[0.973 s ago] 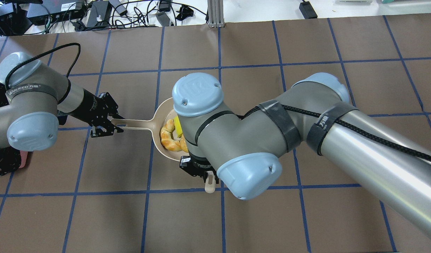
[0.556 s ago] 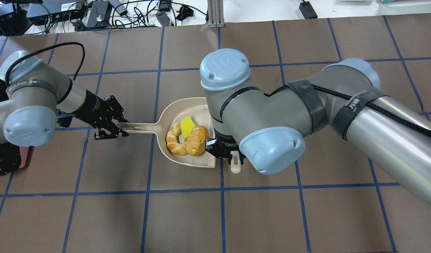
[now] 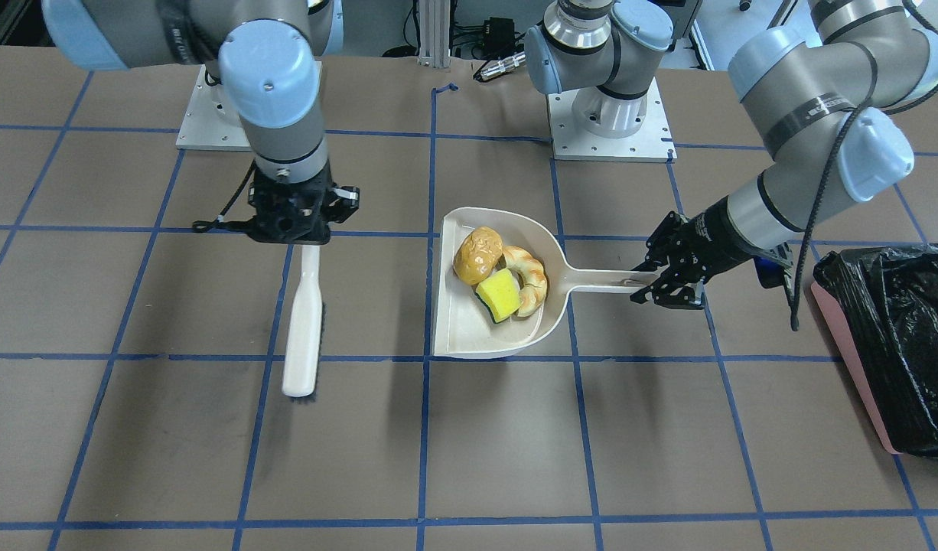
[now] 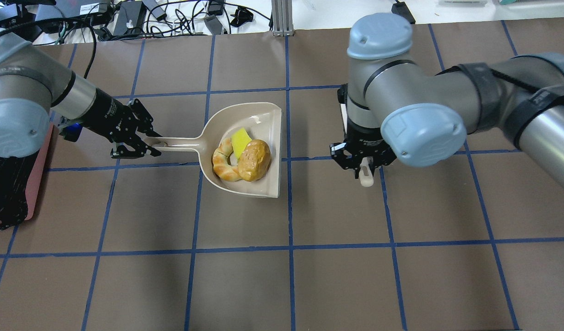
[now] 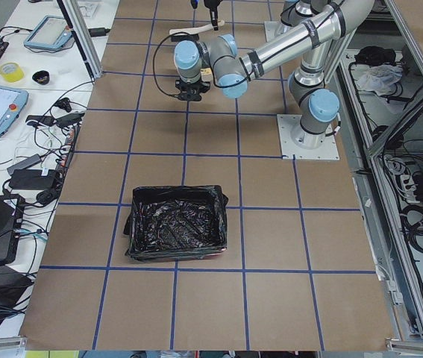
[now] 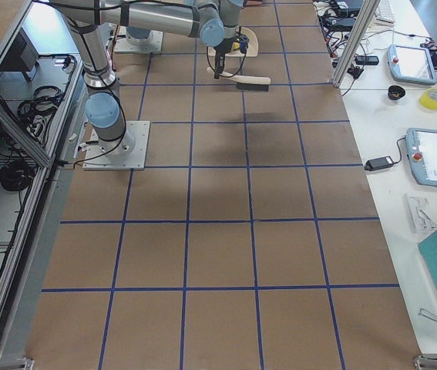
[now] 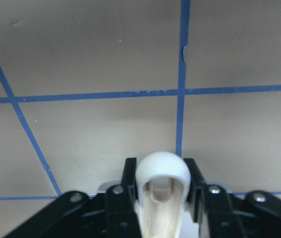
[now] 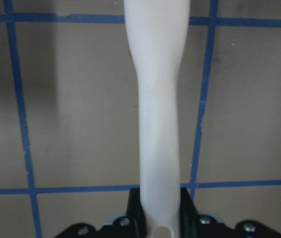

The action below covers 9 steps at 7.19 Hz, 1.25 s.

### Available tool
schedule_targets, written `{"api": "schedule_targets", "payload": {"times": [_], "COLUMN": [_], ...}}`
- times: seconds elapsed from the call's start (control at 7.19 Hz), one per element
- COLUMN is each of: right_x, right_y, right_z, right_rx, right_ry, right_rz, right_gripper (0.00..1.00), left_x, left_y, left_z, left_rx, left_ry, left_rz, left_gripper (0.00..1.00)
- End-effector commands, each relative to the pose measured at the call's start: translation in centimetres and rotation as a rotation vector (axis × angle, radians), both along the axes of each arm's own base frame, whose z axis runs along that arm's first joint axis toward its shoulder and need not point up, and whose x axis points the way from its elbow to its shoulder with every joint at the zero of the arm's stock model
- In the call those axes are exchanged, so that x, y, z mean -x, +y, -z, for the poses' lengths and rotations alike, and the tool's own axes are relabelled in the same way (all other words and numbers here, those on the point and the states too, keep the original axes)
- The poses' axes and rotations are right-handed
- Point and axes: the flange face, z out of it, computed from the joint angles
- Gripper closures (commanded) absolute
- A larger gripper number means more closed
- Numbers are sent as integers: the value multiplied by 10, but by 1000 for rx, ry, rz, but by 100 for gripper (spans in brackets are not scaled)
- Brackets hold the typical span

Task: Sweep and dump trash into bin
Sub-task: 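Carry the dustpan over the bin with the left gripper while the right returns the brush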

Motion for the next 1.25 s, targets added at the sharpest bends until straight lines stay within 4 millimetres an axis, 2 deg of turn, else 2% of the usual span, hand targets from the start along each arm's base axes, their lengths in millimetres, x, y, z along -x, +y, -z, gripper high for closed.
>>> {"api": "schedule_targets", "payload": {"times": [0.0, 0.14, 0.28, 0.42, 0.7, 0.83, 1.11], "right_x": [93, 110, 143, 185, 230, 243, 264], "right_y": [-42, -57, -71, -77, -93, -98, -98], "right_z": [0, 11, 14, 23, 58, 67, 89], "right_rx": [26, 48, 86, 76, 43, 59, 24], "right_ry": [-36, -24, 18, 3, -11, -6, -12], "right_rz": [21, -28, -46, 12, -21, -19, -13], "right_gripper": [100, 100, 100, 100, 100, 100, 100], "left_x": [-48, -77, -104, -141, -221, -260, -315], "left_y": [-28, -33, -40, -46, -40, -36, -39], "left_z": [-21, -29, -38, -54, -83, -80, -71], "left_rx": [27, 27, 47, 72, 87, 64, 67], "left_ry": [4, 15, 13, 34, 77, 53, 33], "left_rz": [-12, -4, -13, -58, -69, -111, -170], "left_gripper": [100, 100, 100, 100, 100, 100, 100]}}
